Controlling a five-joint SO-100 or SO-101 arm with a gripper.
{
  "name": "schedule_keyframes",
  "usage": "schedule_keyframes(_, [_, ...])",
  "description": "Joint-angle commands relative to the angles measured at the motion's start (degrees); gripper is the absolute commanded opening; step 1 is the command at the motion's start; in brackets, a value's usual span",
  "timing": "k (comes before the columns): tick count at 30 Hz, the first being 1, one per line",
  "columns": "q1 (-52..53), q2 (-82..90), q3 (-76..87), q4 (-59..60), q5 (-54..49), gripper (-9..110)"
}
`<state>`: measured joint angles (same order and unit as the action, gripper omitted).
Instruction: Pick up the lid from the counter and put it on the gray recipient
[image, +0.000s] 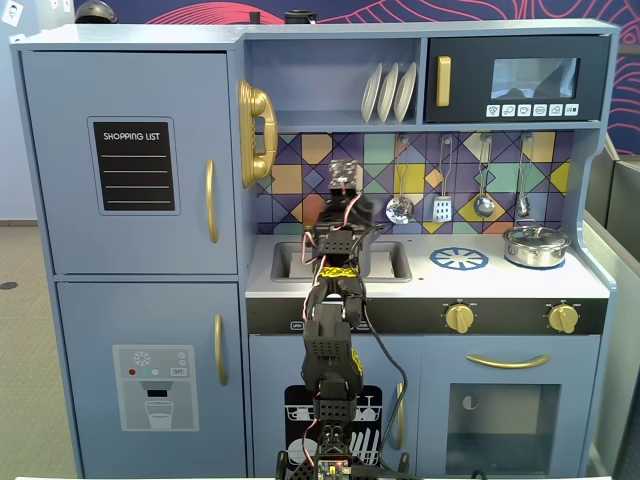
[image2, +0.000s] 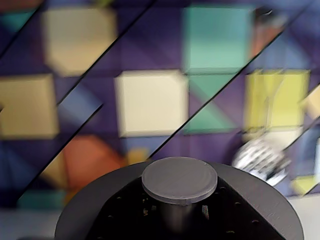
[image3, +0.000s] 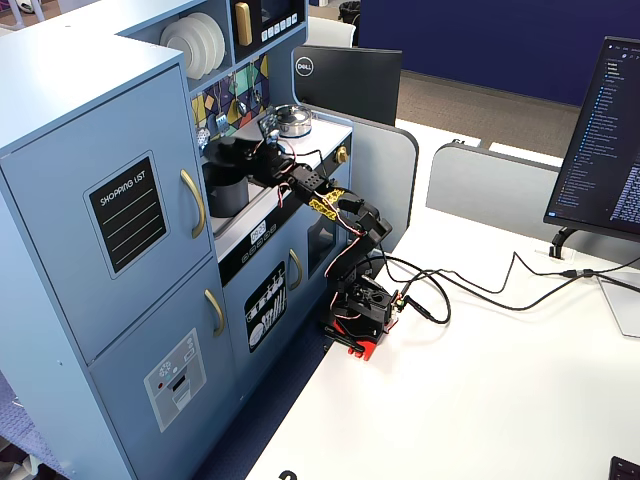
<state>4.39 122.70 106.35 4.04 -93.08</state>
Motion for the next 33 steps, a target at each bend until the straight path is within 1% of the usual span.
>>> schedule_keyframes(1, [-2.11, 3.52, 0.35, -1.05, 0.18, 0])
schedule_keyframes(12, [-3.43, 3.87, 6.77, -4.57, -0.26, 0])
schedule_keyframes(19, [-2.29, 3.43, 6.94, -4.66, -0.62, 0])
schedule_keyframes(27, [-0.97, 0.09, 6.5, -8.7, -0.53, 0])
schedule_keyframes(33, [-0.62, -0.7, 6.68, -9.14, -0.7, 0])
